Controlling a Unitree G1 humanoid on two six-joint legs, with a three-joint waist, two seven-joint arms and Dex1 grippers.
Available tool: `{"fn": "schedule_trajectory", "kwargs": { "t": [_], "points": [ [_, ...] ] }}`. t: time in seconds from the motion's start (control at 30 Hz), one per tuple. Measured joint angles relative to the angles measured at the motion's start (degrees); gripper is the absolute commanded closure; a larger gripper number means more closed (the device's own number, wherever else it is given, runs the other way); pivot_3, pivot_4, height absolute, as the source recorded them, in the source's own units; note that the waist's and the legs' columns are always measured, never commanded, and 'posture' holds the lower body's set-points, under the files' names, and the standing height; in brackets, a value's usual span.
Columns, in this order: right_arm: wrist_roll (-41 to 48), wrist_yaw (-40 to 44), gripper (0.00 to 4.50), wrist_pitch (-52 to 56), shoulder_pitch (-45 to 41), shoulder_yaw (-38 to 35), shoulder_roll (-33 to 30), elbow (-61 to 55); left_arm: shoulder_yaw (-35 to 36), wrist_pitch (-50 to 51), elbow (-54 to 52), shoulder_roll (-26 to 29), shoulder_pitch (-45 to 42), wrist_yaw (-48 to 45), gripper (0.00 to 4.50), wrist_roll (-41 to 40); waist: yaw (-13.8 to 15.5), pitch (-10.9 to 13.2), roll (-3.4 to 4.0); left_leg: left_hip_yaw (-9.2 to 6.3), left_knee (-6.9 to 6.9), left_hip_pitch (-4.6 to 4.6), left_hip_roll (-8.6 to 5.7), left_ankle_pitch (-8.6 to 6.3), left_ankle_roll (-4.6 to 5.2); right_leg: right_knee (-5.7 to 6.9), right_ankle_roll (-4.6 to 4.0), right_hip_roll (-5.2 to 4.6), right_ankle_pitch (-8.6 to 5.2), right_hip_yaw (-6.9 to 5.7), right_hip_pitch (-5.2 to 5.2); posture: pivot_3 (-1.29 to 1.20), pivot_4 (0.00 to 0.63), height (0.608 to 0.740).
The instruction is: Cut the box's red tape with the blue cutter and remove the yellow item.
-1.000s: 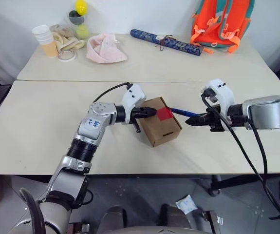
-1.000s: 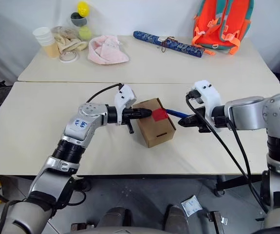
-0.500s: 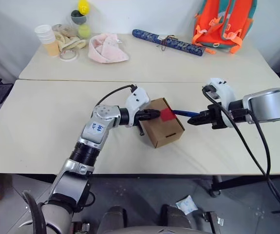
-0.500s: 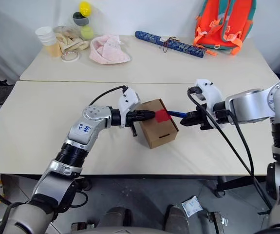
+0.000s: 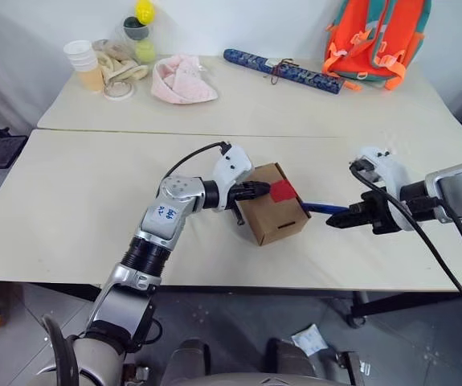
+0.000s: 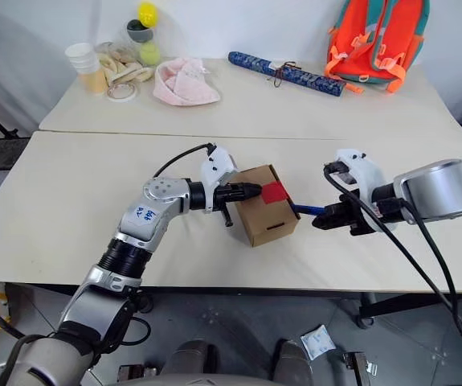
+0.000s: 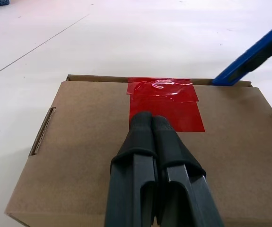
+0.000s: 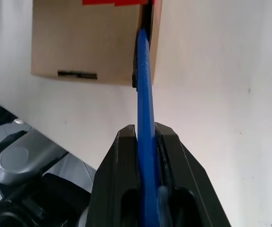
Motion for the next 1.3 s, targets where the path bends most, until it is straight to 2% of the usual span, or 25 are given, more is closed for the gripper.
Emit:
{"fn": "schedule_trajectory", "kwargs": {
  "t": [0.17, 0.33, 0.47, 0.57, 0.63, 0.7, 0.83, 1.0, 1.1, 1.3],
  "points": [
    [0.2, 3.7, 4.39, -1.1, 0.8, -0.6, -6.0, -2.2, 0.0, -0.2, -0.1, 0.0, 0.1, 0.0, 4.50, 0.0, 0.0, 0.0, 0.00, 0.00, 0.01, -0.02, 0.00, -0.02, 0.01, -0.03, 0.00, 0.00, 0.00, 0.00, 0.00, 0.00, 0.150, 0.740],
    [0.5, 10.4, 4.39, -2.4, 2.7, -6.5, -13.1, -3.6, 0.1, -1.6, 0.4, 1.0, -0.2, -2.0, 4.50, -0.4, -0.1, 0.0, 0.00, 0.00, 0.00, -0.02, 0.01, -0.05, 0.01, -0.07, 0.00, 0.00, 0.01, -0.01, -0.01, 0.00, 0.150, 0.740],
    [0.7, 13.3, 4.39, -5.1, 9.9, -14.3, -16.4, -4.0, 0.4, -2.6, 2.3, 2.4, -1.3, -4.9, 4.50, -1.2, -0.3, 0.0, 0.00, 0.01, 0.01, -0.02, 0.02, -0.06, 0.02, -0.06, 0.00, 0.00, 0.01, -0.01, -0.01, 0.00, 0.150, 0.740],
    [-1.7, 12.5, 4.39, -8.4, 20.6, -24.0, -15.2, -3.4, 1.0, -3.8, 3.7, 2.8, -1.8, -6.5, 4.50, -1.8, -0.3, 0.0, -0.02, 0.03, 0.03, -0.03, 0.01, -0.06, 0.02, -0.05, 0.01, 0.00, 0.02, -0.01, 0.00, 0.00, 0.150, 0.740],
    [-7.1, 14.2, 4.39, -10.6, 26.9, -30.4, -11.2, -3.9, 1.6, -4.4, 4.7, 3.0, -2.0, -7.5, 4.50, -2.6, -0.3, 0.0, -0.04, 0.03, 0.08, -0.04, 0.01, -0.06, 0.02, -0.04, 0.03, 0.00, 0.04, -0.01, 0.00, 0.00, 0.150, 0.740],
    [-16.6, 17.9, 4.39, -15.3, 33.1, -34.3, -6.3, -5.3, 2.0, -4.7, 5.3, 3.2, -2.1, -8.3, 4.50, -3.3, -0.2, 0.0, -0.03, 0.03, 0.08, -0.05, 0.01, -0.06, 0.02, -0.02, 0.05, 0.00, 0.05, -0.02, 0.00, 0.00, 0.150, 0.740],
    [-39.0, 26.4, 4.39, -31.0, 41.2, -32.4, 3.0, -4.8, 2.4, -5.1, 5.8, 3.4, -2.2, -9.1, 4.50, -3.9, -0.3, 0.0, -0.02, 0.05, 0.12, -0.08, -0.02, -0.06, 0.02, -0.03, 0.12, 0.00, 0.09, 0.02, -0.02, 0.00, 0.150, 0.740],
    [-62.8, 37.7, 4.39, -50.3, 41.0, -24.9, 11.4, 5.4, 3.1, -4.7, 7.0, 3.7, -2.5, -9.5, 4.50, -4.8, -0.9, 0.0, 0.00, 0.05, 0.10, -0.07, -0.02, -0.05, 0.02, -0.05, 0.12, 0.01, 0.09, 0.02, -0.02, 0.00, 0.150, 0.740],
    [-69.1, 42.8, 3.42, -56.6, 39.2, -24.1, 16.4, 12.4, 3.4, -4.3, 7.0, 4.7, -2.5, -10.3, 4.50, -5.6, -1.5, 0.0, 0.06, 0.05, 0.07, -0.07, -0.02, -0.04, 0.02, -0.04, 0.12, 0.01, 0.09, 0.01, -0.02, 0.00, 0.150, 0.740],
    [-74.7, 53.5, 1.35, -59.6, 42.3, -27.3, 15.1, 14.4, 6.3, -3.6, 6.6, 8.1, -2.5, -11.6, 4.50, -7.2, -1.6, 0.0, 0.14, 0.05, 0.03, -0.07, -0.02, -0.05, 0.01, -0.07, 0.12, 0.01, 0.09, -0.02, -0.02, 0.00, 0.150, 0.740]
  ]
}}
